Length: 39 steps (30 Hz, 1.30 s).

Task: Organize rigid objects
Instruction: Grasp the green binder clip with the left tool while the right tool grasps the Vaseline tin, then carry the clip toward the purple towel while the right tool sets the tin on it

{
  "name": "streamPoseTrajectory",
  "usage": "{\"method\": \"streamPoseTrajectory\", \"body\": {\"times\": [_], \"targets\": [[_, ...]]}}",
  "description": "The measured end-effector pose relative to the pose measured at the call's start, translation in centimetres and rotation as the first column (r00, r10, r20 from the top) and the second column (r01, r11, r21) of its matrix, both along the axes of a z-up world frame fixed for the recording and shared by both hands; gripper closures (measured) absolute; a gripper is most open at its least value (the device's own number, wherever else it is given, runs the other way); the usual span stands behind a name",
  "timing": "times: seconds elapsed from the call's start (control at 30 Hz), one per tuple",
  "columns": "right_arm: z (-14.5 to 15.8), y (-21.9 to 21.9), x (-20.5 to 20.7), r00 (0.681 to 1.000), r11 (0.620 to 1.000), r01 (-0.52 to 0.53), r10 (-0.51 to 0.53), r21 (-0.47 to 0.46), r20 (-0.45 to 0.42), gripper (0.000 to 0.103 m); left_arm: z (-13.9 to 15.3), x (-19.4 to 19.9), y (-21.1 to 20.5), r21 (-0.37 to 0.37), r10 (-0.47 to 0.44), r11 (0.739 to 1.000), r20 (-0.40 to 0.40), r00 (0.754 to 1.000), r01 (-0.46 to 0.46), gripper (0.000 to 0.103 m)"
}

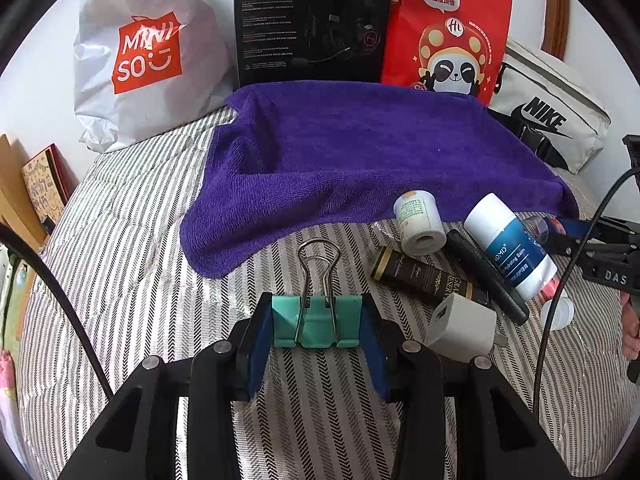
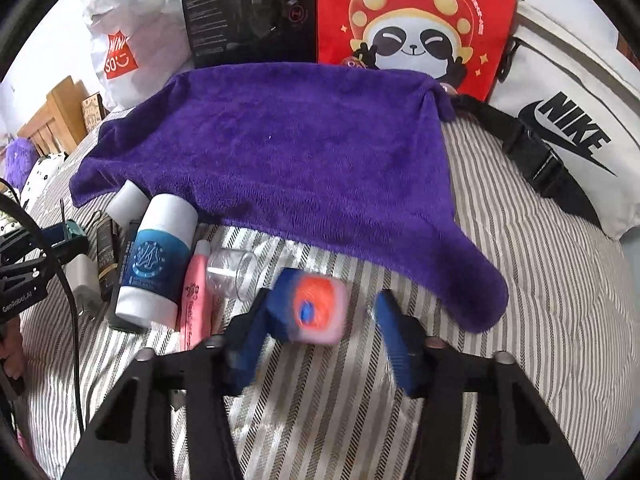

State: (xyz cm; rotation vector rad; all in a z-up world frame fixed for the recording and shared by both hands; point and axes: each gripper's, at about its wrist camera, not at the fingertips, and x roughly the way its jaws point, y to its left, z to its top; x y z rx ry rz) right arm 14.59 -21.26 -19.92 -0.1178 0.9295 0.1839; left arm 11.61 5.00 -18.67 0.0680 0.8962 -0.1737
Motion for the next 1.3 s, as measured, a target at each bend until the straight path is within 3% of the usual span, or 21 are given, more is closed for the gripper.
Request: {"method": "streamPoseTrajectory", "body": {"times": [0.03,0.2,0.4,0.6,0.87,1.3], "targets": [[0.0,0.0,0.1,1.000,1.000,0.004,-0.004,-0.007,0.002,0.064,0.0,0.0,0.0,0.000,0.000,1.000,0.000,1.000,0.000,0.064],[-0.1,-0.4,0.2,1.000,0.999,0.029,-0.029,0.044,-0.003,0.064,0.0,0.0,0.0,0.000,0.000,1.000,0.000,1.000,0.000,0.064],[-0.1,0.2,0.3,1.000,1.000,0.016,-0.016,-0.001,-0.022,0.064,0.0,0.0,0.0,0.002,0.003,1.000,-0.001,1.000,-0.003,0.064],[0.0,-0.8,0.1,0.998,0.998,0.033,-0.029,0.058,-0.060,0.064,0.3,-0.2,-0.1,0.000,0.027,1.000,-0.033,0.999,-0.027,0.064],[0.8,-2.7,-1.2,0.997,0.994,0.053,-0.047,0.100,-0.066,0.064,2.6,-1.3,0.5,-0.033,0.052,0.998,-0.012,0.999,-0.052,0.064],[4.9,-4.0,-1.3,0.999,0.991,0.032,-0.031,0.131,-0.004,0.064,6.4,-0.1,1.4,-0.104,0.081,0.992,0.026,0.996,-0.078,0.064]]}}
